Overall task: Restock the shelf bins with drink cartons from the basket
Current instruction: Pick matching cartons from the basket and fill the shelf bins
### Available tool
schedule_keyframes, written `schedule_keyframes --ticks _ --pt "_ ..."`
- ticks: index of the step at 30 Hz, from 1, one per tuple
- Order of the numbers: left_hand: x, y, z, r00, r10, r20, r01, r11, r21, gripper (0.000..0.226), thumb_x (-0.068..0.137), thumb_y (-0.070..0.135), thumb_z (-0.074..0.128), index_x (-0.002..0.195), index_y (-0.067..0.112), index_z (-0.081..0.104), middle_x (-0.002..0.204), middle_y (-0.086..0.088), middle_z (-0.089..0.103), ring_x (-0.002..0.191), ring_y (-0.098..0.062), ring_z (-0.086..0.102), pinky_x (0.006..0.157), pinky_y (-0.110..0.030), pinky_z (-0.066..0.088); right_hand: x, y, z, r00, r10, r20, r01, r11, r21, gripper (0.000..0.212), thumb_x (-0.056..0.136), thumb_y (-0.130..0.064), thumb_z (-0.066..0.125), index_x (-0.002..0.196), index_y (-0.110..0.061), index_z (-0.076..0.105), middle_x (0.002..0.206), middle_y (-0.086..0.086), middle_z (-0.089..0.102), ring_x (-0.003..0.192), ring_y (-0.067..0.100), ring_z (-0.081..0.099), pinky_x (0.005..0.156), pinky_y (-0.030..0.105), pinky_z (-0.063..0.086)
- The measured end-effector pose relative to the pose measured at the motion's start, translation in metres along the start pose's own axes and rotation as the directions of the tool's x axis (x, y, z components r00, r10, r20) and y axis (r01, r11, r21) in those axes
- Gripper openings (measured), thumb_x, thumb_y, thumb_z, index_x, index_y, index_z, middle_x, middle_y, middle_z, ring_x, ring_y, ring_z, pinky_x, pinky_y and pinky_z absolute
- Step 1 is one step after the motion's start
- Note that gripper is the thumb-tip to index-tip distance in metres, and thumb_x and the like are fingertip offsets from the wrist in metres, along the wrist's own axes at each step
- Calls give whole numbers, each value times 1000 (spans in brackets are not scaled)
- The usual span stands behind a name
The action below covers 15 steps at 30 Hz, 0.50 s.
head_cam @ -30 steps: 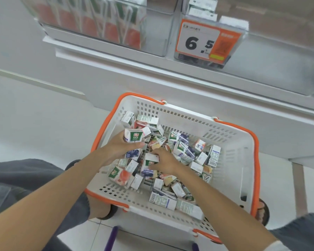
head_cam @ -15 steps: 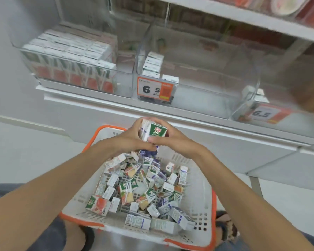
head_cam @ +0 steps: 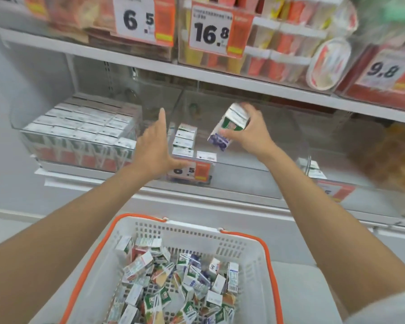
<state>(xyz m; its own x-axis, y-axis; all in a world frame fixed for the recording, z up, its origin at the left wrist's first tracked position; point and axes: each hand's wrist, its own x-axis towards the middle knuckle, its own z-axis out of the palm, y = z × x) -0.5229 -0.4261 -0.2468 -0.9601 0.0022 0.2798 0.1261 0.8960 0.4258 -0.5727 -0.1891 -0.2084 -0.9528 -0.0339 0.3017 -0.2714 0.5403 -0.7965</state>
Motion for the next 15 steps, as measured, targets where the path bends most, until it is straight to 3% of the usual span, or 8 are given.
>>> schedule_keyframes --ticks 1,2,4,7,10,12,14,15 --pt "1 -6 3 999 -5 41 4 1000 16 146 54 65 82 152 15 -13 116 -10 61 100 -26 59 74 -37 51 8 4 8 998 16 59 -15 999 -29 86 66 -17 89 139 -13 43 123 6 46 109 16 54 94 23 46" --pt "1 -12 6 998 0 57 -3 999 44 146 55 67 79 152 16 -16 92 -4 64 77 -19 60 54 -31 45 14 7 17 988 38 151 -34 999 -26 86 67 -14 89 139 -12 43 124 7 51 108 16 56 89 20 49" --pt "1 -17 10 999 0 38 -4 995 97 142 57 72 75 151 20 -18 59 7 51 48 -9 49 37 -24 27 18 15 34 913 107 393 -123 992 15 72 73 -17 85 135 -16 47 122 2 59 107 13 60 85 16 50" --pt "1 -21 14 1000 -1 -30 6 987 160 138 57 76 71 151 23 -15 49 12 42 39 -4 40 35 -20 21 15 21 55 753 185 631 -278 959 51 47 85 -38 71 127 -31 51 133 -5 57 114 7 61 103 30 46" --pt "1 -22 18 998 29 -61 -17 983 183 135 55 80 68 152 24 -8 48 12 41 38 -3 38 35 -20 19 18 28 52 708 227 669 -319 947 16 61 91 -47 61 145 -34 35 148 -13 43 128 9 50 109 41 40" --pt "1 -22 18 997 38 -65 -26 983 183 134 55 81 67 153 24 -4 49 12 41 39 -3 37 35 -21 19 19 28 44 619 328 714 -359 926 -115 85 86 -56 62 152 -45 8 149 -22 28 134 13 41 97 38 48" --pt "1 -22 18 997 45 -62 -32 981 189 133 55 81 66 153 23 -2 49 12 39 39 -2 36 35 -21 18 18 25 41 561 388 732 -402 900 -169 102 84 -54 66 150 -46 -11 145 -18 28 121 14 52 77 28 57" --pt "1 -22 18 997 45 -63 -32 980 194 133 55 81 66 153 22 -1 49 12 38 39 -2 35 35 -22 18 18 22 44 555 385 737 -417 896 -154 105 85 -47 67 150 -42 -15 150 -13 32 115 14 58 77 29 59"
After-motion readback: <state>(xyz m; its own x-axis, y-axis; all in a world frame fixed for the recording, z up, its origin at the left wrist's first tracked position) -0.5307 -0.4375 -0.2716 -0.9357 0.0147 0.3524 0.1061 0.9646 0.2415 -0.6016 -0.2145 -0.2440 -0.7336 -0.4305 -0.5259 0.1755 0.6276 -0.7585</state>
